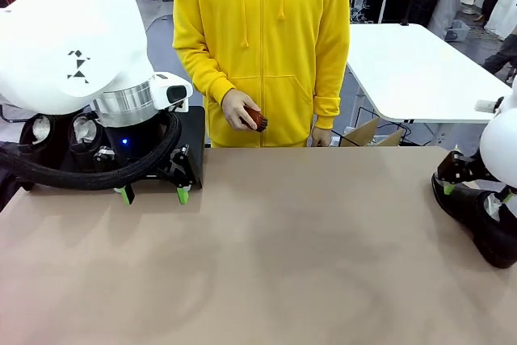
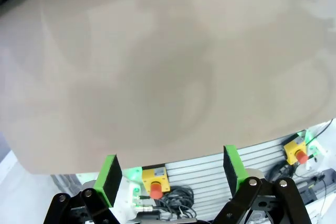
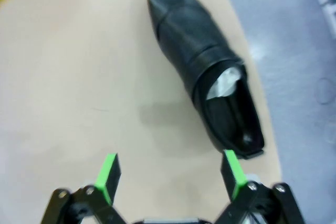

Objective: Organize the shoes by placing them on the stand.
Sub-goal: Pick up one Shoe and place it in the middle of the table.

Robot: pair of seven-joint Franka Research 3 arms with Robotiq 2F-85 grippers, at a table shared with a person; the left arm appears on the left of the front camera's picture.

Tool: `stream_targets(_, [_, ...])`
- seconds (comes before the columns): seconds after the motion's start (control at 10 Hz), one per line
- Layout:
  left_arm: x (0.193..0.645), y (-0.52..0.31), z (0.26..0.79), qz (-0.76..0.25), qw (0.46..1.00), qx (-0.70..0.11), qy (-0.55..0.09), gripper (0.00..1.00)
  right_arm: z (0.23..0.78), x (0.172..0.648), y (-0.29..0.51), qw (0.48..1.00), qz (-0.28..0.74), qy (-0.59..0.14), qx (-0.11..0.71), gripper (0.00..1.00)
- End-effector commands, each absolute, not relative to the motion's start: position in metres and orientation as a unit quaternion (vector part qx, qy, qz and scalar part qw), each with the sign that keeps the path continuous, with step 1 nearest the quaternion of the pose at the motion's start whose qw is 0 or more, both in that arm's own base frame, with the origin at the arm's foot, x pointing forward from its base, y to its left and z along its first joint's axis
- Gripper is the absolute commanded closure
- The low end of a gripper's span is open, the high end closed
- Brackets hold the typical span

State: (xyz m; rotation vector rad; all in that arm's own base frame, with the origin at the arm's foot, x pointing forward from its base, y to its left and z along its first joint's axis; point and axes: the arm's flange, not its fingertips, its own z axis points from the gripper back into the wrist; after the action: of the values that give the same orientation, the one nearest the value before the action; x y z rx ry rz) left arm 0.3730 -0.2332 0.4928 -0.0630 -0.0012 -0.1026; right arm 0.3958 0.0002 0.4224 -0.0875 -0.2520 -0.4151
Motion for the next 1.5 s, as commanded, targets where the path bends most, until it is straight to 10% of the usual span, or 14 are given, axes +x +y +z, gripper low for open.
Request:
stream_targets(0.0, [0.372,-0.229,0.494,-0.053,0.998,-0.033,-0.002,0.00,0.426,0.392,0.007,0.973,-0.184,-0.133,-0.040,0.00])
stream_targets(1.4, [0.372,-0.229,0.494,-0.053,0.998,-0.033,-0.002,0.00,0.327,0.396,-0.044,0.995,0.021,-0.087,-0.036,0.00])
